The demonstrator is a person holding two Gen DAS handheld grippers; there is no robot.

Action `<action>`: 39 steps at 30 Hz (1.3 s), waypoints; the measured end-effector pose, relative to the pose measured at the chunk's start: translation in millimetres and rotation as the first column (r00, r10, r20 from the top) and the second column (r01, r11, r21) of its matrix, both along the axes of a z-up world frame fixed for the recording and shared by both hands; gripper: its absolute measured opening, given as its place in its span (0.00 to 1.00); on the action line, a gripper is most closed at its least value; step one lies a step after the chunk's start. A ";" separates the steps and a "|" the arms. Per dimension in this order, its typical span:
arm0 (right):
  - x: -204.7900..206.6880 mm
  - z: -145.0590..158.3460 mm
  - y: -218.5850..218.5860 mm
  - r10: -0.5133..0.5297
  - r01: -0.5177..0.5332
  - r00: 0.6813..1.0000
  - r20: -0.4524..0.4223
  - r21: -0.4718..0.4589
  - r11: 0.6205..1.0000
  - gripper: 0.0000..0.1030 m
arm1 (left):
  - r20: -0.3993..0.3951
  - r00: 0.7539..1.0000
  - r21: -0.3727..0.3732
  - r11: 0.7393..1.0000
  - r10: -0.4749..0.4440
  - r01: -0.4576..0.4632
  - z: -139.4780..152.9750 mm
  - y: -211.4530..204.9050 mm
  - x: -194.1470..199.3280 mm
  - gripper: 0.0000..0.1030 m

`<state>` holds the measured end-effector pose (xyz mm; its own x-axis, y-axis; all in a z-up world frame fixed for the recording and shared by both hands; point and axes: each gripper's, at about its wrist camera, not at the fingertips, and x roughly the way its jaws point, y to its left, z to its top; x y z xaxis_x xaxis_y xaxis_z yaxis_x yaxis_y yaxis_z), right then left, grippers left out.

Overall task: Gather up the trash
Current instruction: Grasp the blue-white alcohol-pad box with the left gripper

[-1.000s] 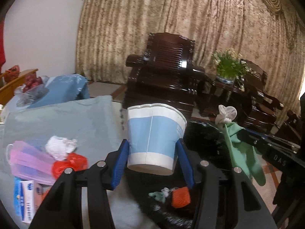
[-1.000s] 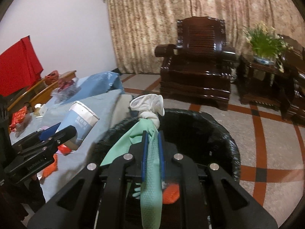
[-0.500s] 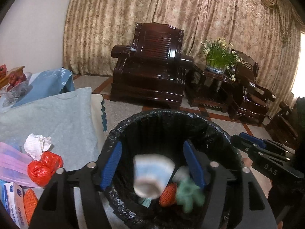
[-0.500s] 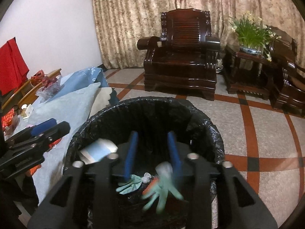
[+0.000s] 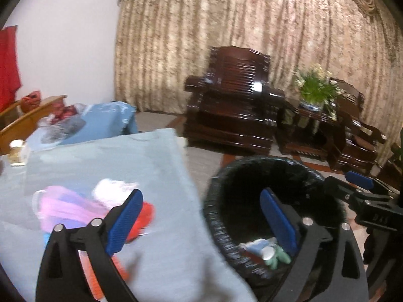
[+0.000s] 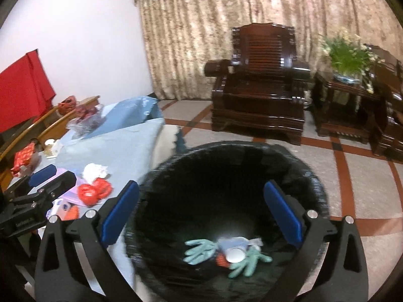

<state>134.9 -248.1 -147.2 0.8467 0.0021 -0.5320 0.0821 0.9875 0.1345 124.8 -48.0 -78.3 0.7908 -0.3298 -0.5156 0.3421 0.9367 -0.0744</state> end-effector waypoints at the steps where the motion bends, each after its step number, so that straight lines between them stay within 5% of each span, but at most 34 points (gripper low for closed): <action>1: 2.6 0.0 10.0 0.024 -0.024 1.000 0.001 0.006 1.000 0.94 | 0.005 1.000 0.002 1.000 0.027 -0.027 0.6 12.4 -2.3 0.90; 9: 19.9 2.2 73.1 0.148 -0.148 0.989 0.016 0.008 0.989 0.94 | 0.043 0.980 0.030 0.981 0.193 -0.194 -0.4 84.8 -18.3 0.90; 17: 31.2 -1.4 129.6 0.250 -0.250 0.968 0.015 -0.010 0.968 0.94 | -0.008 0.952 0.046 0.951 0.306 -0.305 -22.4 140.3 -34.6 0.90; 34: 36.5 -26.7 158.4 0.290 -0.290 0.957 -0.023 -0.028 0.957 0.94 | -0.127 0.926 0.062 0.934 0.356 -0.351 -77.3 160.2 -19.7 0.88; 39: 38.1 -30.7 163.1 0.299 -0.301 0.954 -0.034 -0.039 0.953 0.94 | -0.189 0.924 0.037 0.943 0.333 -0.332 -90.5 162.5 -11.9 0.76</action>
